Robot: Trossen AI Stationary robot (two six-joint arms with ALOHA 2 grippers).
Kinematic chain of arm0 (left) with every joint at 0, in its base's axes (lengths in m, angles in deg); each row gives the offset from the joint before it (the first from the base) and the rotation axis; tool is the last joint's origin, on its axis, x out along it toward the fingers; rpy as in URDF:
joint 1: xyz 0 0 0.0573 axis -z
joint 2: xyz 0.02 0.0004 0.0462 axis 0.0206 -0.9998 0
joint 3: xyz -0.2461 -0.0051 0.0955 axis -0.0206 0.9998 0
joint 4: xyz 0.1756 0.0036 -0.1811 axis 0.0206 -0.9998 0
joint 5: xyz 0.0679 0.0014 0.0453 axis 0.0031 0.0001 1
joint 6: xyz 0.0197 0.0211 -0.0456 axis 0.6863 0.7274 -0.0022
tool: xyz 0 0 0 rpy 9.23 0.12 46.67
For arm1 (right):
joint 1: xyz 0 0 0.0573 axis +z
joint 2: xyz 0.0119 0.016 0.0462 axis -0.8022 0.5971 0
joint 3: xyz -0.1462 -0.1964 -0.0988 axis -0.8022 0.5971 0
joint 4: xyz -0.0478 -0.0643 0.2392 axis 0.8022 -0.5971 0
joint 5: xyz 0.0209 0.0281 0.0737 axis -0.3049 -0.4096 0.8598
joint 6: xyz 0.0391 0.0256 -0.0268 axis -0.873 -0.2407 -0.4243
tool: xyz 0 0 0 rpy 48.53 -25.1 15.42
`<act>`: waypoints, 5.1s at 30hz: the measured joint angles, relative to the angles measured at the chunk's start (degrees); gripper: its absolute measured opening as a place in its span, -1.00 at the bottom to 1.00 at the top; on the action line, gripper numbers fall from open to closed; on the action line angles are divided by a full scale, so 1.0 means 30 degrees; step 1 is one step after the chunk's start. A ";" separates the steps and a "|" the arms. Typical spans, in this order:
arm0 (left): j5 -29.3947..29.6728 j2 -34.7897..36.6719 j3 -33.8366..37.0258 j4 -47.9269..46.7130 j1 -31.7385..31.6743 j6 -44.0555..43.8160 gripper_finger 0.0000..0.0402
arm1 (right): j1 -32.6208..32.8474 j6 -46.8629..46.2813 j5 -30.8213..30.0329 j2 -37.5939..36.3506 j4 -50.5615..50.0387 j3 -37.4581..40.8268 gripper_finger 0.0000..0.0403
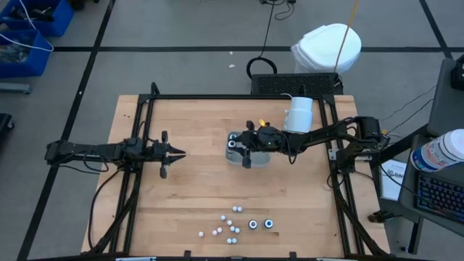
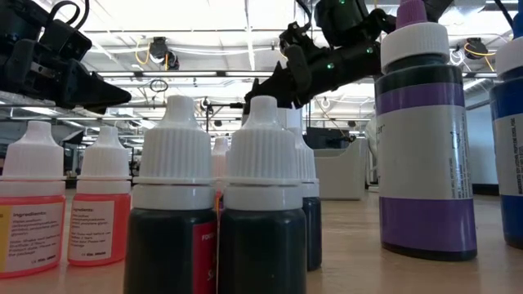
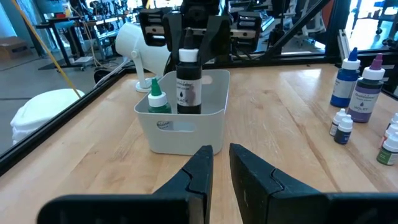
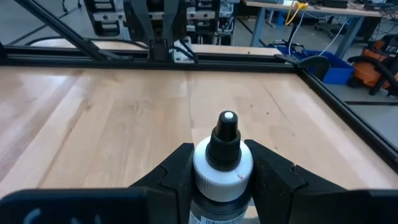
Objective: Pick & Place food coloring
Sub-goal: Put the large black food coloring bottle into the gray bin, then adjust the gray bin
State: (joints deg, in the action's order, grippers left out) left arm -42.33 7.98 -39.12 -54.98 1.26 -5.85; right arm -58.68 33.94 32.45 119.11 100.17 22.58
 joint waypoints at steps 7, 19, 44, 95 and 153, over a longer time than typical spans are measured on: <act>-0.0002 0.0002 0.0005 0.0000 0.0000 -0.0022 -0.69 | 0.0007 0.0000 -0.0007 0.0001 -0.0591 0.0000 -0.41; -0.0007 0.0000 0.0000 0.0007 0.0000 -0.0036 -0.69 | 0.0007 -0.0002 -0.0015 0.1621 0.0697 0.0000 -0.42; -0.0007 0.0000 0.0004 0.0007 0.0000 -0.0009 -0.69 | -0.0150 -0.0197 -0.0015 0.2616 0.0597 0.0007 -0.41; -0.0004 0.0006 0.0002 0.0007 0.0000 0.0262 -0.69 | -0.0221 -0.0775 -0.0022 0.3474 0.1651 0.0007 -0.41; 0.0257 0.0000 0.0007 -0.0041 0.0007 -0.0294 -0.69 | 0.4432 0.1448 -0.0397 -0.5193 -0.8622 0.0015 -0.20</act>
State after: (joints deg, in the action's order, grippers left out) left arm -41.56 7.98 -39.10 -55.10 1.28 -6.74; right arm -45.39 38.29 31.26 103.53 74.31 22.62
